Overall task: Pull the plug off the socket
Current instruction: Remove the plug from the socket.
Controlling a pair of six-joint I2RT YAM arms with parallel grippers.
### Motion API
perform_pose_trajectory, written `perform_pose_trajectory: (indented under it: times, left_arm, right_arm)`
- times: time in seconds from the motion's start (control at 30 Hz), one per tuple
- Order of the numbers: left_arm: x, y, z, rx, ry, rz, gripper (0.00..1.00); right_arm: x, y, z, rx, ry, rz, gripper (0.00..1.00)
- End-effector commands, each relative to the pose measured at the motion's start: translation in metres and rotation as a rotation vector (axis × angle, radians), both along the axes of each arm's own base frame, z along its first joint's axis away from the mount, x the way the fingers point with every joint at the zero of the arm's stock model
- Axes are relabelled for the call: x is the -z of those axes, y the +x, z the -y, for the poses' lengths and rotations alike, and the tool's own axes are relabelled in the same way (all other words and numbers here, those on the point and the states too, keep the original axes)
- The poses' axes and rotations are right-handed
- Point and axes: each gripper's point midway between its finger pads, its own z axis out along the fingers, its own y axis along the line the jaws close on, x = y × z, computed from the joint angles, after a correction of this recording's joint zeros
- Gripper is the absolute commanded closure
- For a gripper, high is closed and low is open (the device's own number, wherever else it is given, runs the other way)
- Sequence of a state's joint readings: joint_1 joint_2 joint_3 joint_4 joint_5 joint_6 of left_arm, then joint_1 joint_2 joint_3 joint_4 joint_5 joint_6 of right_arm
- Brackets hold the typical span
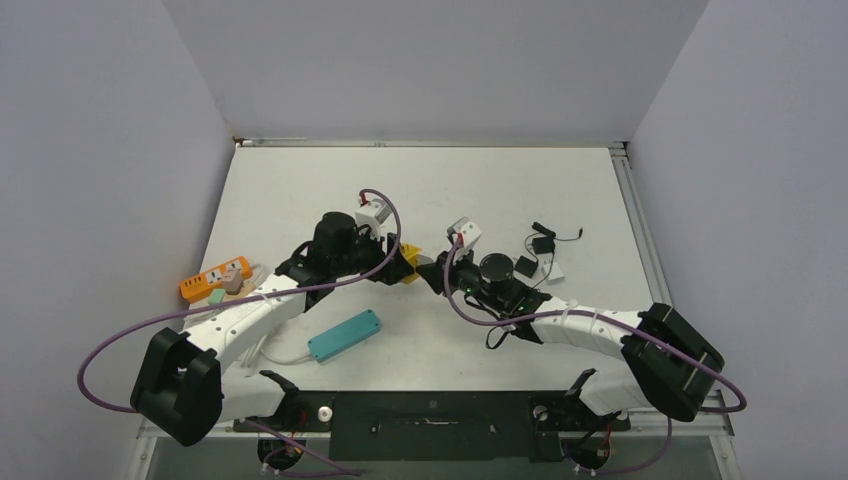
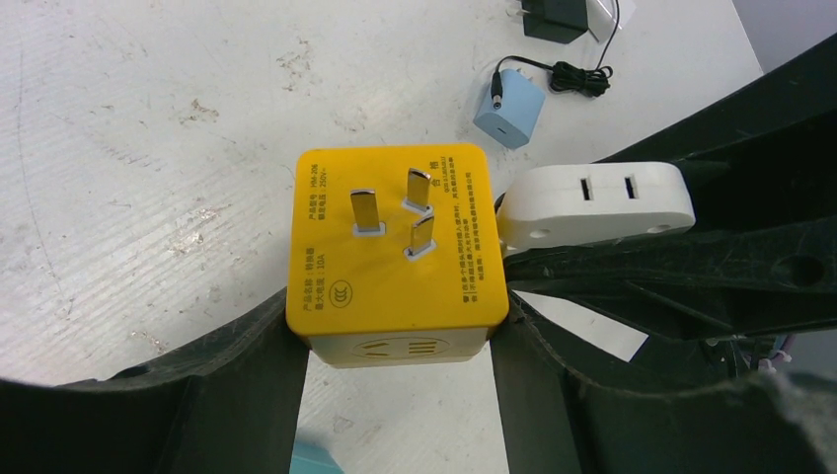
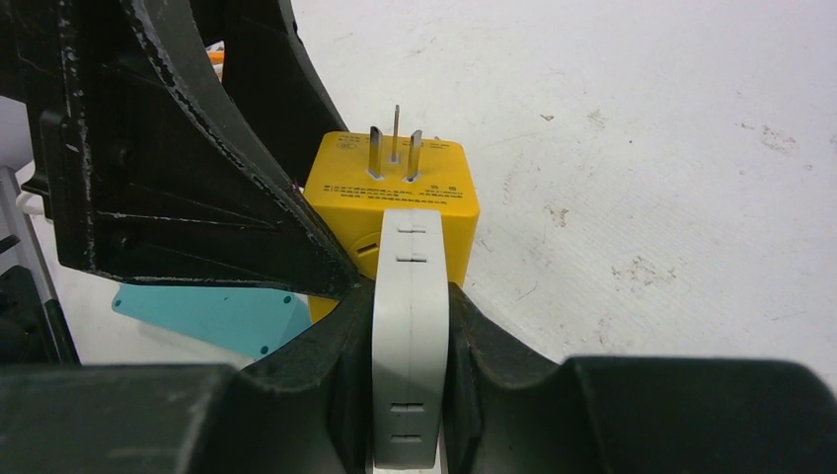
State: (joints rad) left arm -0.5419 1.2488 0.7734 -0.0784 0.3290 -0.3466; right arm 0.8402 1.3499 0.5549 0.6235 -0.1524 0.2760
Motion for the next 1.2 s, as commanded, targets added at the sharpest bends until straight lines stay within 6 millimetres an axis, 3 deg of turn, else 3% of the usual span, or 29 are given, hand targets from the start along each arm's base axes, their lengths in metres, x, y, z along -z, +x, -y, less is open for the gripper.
perform_pose_trajectory:
  times: [0.0, 0.13, 0.3, 0.5, 0.63, 0.87, 1.03, 1.17]
  left_arm:
    - [-0.048, 0.018, 0.007, 0.021, -0.071, 0.166, 1.00]
    - [-0.072, 0.008, 0.012, 0.092, -0.135, 0.252, 1.00]
    - [-0.089, -0.006, 0.019, 0.172, -0.211, 0.311, 1.00]
    - [-0.082, -0.001, 0.017, 0.140, -0.187, 0.285, 1.00]
    - [-0.065, 0.016, 0.002, 0.015, -0.097, 0.243, 1.00]
    - [-0.034, 0.028, -0.012, -0.085, 0.013, 0.139, 1.00]
    - [-0.029, 0.029, -0.011, -0.084, 0.020, 0.121, 1.00]
    - [-0.038, 0.024, -0.003, -0.029, -0.024, 0.150, 1.00]
  right_arm:
    - [-0.039, 0.007, 0.003, -0.032, 0.119, 0.044, 0.95]
    - [-0.039, 0.021, 0.024, -0.035, 0.166, 0.008, 0.95]
    - [-0.037, 0.026, 0.030, -0.071, 0.192, -0.025, 0.95]
    - [-0.035, 0.030, 0.031, -0.046, 0.191, -0.029, 0.95]
    - [-0.036, 0.032, 0.030, 0.005, 0.159, -0.011, 0.95]
    - [-0.041, 0.012, 0.003, 0.014, 0.057, 0.064, 0.95]
    - [-0.040, 0.005, -0.006, -0.006, 0.057, 0.053, 0.95]
    - [-0.039, 0.007, -0.001, -0.002, 0.062, 0.044, 0.95]
